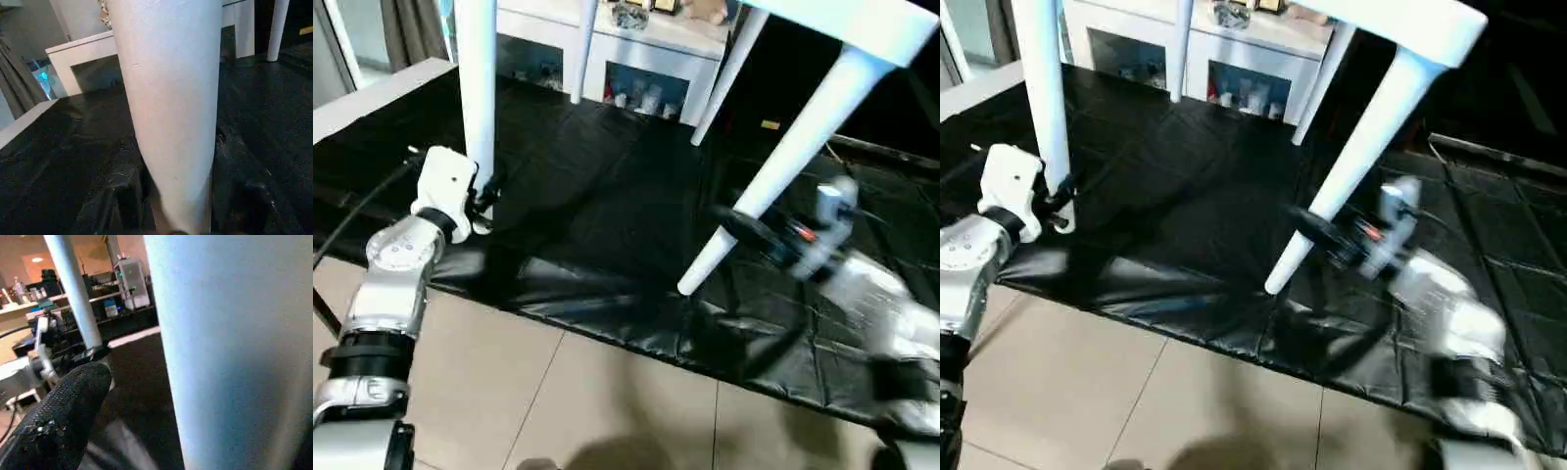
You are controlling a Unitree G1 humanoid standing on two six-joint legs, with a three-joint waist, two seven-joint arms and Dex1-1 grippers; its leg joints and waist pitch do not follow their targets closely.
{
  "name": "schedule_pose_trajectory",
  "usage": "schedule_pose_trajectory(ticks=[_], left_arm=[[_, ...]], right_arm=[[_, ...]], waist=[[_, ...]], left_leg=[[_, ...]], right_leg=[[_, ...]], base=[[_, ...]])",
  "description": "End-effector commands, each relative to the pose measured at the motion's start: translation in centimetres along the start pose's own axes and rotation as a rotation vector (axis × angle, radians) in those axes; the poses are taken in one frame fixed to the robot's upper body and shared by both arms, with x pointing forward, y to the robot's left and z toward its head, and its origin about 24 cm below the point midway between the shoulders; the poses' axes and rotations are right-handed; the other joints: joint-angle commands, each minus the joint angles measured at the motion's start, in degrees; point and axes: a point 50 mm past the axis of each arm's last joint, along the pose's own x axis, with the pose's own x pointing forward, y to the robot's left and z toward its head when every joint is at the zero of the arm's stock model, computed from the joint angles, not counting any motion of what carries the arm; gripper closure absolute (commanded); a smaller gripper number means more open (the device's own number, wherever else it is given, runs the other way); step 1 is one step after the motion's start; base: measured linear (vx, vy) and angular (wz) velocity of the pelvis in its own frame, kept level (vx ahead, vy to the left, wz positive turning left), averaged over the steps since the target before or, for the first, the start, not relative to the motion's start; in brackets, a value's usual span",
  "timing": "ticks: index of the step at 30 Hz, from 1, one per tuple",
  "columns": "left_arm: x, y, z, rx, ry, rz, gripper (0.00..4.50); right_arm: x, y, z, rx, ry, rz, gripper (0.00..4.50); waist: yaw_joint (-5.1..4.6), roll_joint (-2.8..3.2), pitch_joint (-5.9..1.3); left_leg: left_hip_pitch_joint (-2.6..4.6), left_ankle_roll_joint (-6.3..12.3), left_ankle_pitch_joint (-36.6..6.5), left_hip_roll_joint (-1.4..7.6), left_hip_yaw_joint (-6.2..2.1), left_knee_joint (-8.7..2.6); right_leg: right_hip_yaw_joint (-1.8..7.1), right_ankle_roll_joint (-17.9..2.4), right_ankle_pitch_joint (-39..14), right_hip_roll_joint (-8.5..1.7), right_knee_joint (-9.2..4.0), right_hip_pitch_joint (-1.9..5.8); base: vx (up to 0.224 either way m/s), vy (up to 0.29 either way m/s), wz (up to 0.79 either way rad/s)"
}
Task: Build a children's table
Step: Flip table
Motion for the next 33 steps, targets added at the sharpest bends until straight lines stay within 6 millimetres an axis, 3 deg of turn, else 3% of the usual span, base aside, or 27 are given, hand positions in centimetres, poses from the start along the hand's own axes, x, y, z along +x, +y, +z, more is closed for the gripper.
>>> schedule_pose_trajectory(ticks=[1,4,6,8,10,12,13,15,18,19,20,21,22,24,26,28,29,30,32,33], left_arm=[[0.3,-4.8,-2.7,0.121,0.144,-0.267,3.00],[0.6,-6.6,-3.4,0.112,0.159,-0.325,3.00],[1.1,-7.9,-3.8,0.109,0.169,-0.369,3.00],[1.2,-8.3,-3.9,0.110,0.171,-0.381,3.00],[1.9,-9.8,-4.1,0.120,0.182,-0.425,3.00],[2.4,-10.2,-3.9,0.120,0.181,-0.431,2.99],[2.6,-10.3,-3.8,0.119,0.180,-0.429,2.99],[3.1,-10.3,-3.5,0.123,0.179,-0.416,2.99],[4.0,-9.9,-3.0,0.125,0.177,-0.377,2.99],[4.1,-9.8,-2.9,0.129,0.179,-0.369,2.99],[4.4,-9.5,-2.7,0.127,0.182,-0.351,2.99],[4.4,-9.4,-2.7,0.126,0.183,-0.348,2.99],[4.5,-9.3,-2.6,0.124,0.184,-0.345,2.99],[4.6,-9.4,-2.7,0.120,0.183,-0.348,2.99],[4.2,-9.2,-3.1,0.055,0.172,-0.334,2.99],[3.9,-9.1,-3.2,-0.007,0.151,-0.334,2.99],[3.5,-8.8,-3.2,-0.040,0.104,-0.334,2.43],[3.2,-8.6,-3.2,-0.065,0.078,-0.329,2.29],[2.6,-8.3,-3.3,-0.097,0.040,-0.328,2.24],[2.2,-8.2,-3.3,-0.105,0.020,-0.334,2.14]], right_arm=[[0.2,0.0,0.3,-0.032,0.003,-0.004,0.00],[0.0,0.8,0.7,-0.036,-0.011,0.044,0.00],[-0.5,1.2,1.1,-0.047,-0.013,0.058,0.00],[-0.6,1.3,1.3,-0.055,-0.016,0.058,0.00],[-1.5,1.5,1.9,-0.076,-0.029,0.045,0.00],[-2.1,1.5,2.1,-0.091,-0.032,0.025,0.00],[-2.3,1.5,2.2,-0.095,-0.032,0.017,0.00],[-2.7,1.6,2.3,-0.100,-0.039,0.001,0.00],[-3.0,2.0,2.0,-0.096,-0.042,-0.014,0.00],[-3.0,2.1,1.9,-0.094,-0.041,-0.016,0.00],[-3.1,2.1,1.5,-0.098,-0.028,-0.035,0.00],[-3.1,2.1,1.5,-0.099,-0.025,-0.040,0.00],[-3.0,1.7,0.9,-0.102,-0.006,-0.076,0.00],[-2.9,1.3,0.4,-0.107,0.027,-0.112,0.00],[-2.5,0.6,-1.0,-0.143,0.107,-0.205,0.00],[-2.3,0.4,-1.4,-0.151,0.117,-0.239,0.00],[-2.2,0.5,-1.6,-0.162,0.112,-0.262,0.00],[-2.2,0.5,-1.8,-0.162,0.105,-0.274,0.00],[-2.2,0.5,-1.9,-0.171,0.087,-0.301,0.00],[-2.3,0.6,-1.9,-0.167,0.068,-0.316,0.00]], waist=[[-0.75,2.47,-3.08],[-0.57,2.51,-3.08],[-0.26,2.49,-3.10],[-0.10,2.36,-3.31],[0.23,2.75,-3.25],[0.23,2.44,-3.22],[0.34,2.53,-3.24],[0.25,2.64,-3.40],[0.24,3.04,-3.57],[0.20,2.85,-3.72],[0.10,3.12,-3.82],[0.12,3.13,-3.97],[0.06,3.42,-3.98],[-0.41,3.35,-3.78],[-0.68,3.08,-3.61],[-1.43,3.06,-3.25],[-1.73,2.89,-3.03],[-1.82,2.90,-3.14],[-2.23,2.96,-3.39],[-2.51,3.01,-3.52]], left_leg=[[2.66,-4.89,-21.9,4.27,-1.93,-5.47],[2.64,-4.72,-22.8,4.39,-2.08,-5.83],[3.16,-4.80,-22.8,4.45,-1.86,-5.95],[2.67,-4.72,-20.5,4.53,-1.86,-6.06],[3.15,-4.48,-21.3,4.40,-1.64,-5.94],[2.79,-4.17,-20.8,4.23,-1.60,-5.94],[2.82,-3.61,-19.9,4.16,-1.50,-5.87],[2.19,-2.73,-17.5,4.11,-1.51,-5.90],[2.19,-2.14,-15.5,4.30,-1.42,-5.91],[1.82,-1.85,-14.0,4.35,-1.47,-5.97],[1.46,-1.56,-12.5,4.37,-1.57,-5.99],[1.59,-1.56,-12.1,4.45,-1.54,-5.96],[1.58,-1.68,-12.1,4.48,-1.60,-6.00],[1.51,-2.15,-14.6,4.30,-1.50,-6.13],[1.54,-2.57,-16.1,4.28,-1.56,-6.25],[1.83,-3.74,-20.1,4.18,-1.71,-6.39],[1.77,-3.73,-22.6,4.13,-1.96,-6.50],[1.74,-3.81,-23.0,4.22,-2.21,-6.59],[1.33,-3.61,-22.0,4.33,-2.31,-6.86],[1.18,-2.94,-19.2,4.40,-2.03,-6.74]], right_leg=[[4.32,-9.1,-17.7,-6.90,-5.59,-0.13],[4.38,-8.3,-17.7,-6.70,-5.57,0.14],[4.50,-8.1,-16.2,-6.69,-5.67,0.03],[4.63,-8.7,-13.6,-6.89,-5.32,0.47],[4.79,-8.5,-13.9,-6.83,-5.58,0.19],[4.90,-8.3,-14.7,-6.90,-5.66,0.59],[4.96,-8.0,-15.3,-7.00,-5.82,0.59],[4.91,-7.8,-15.3,-7.17,-5.63,1.09],[4.85,-7.4,-14.4,-7.25,-5.60,1.07],[4.77,-7.4,-12.8,-7.20,-5.38,1.41],[4.71,-7.7,-10.5,-7.19,-5.03,1.59],[4.65,-7.9,-9.3,-7.17,-4.91,1.57],[4.62,-8.3,-8.3,-7.17,-4.74,1.52],[4.60,-8.9,-9.2,-7.23,-4.97,1.44],[4.62,-8.8,-11.9,-7.29,-5.30,1.38],[4.61,-8.3,-17.9,-7.50,-6.03,0.97],[4.52,-7.5,-21.6,-7.62,-6.43,0.99],[4.49,-7.2,-22.2,-7.69,-6.40,1.08],[4.56,-6.8,-20.5,-7.59,-6.08,1.28],[4.77,-8.0,-16.1,-7.58,-5.64,1.18]], base=[[0.000,0.000,0.00],[0.000,0.000,0.00],[0.000,0.000,0.00],[0.000,0.000,0.00],[0.000,0.000,0.00],[0.000,0.000,0.00],[0.000,0.000,0.00],[0.000,0.000,0.00],[0.000,0.000,0.00],[0.000,0.000,0.00],[0.000,0.000,0.00],[0.000,0.000,0.00],[0.000,0.000,0.00],[0.000,0.000,0.00],[0.000,0.000,0.00],[0.000,0.000,0.00],[0.000,0.000,0.00],[0.000,0.000,0.00],[0.000,0.000,0.00],[0.000,0.000,0.00]])
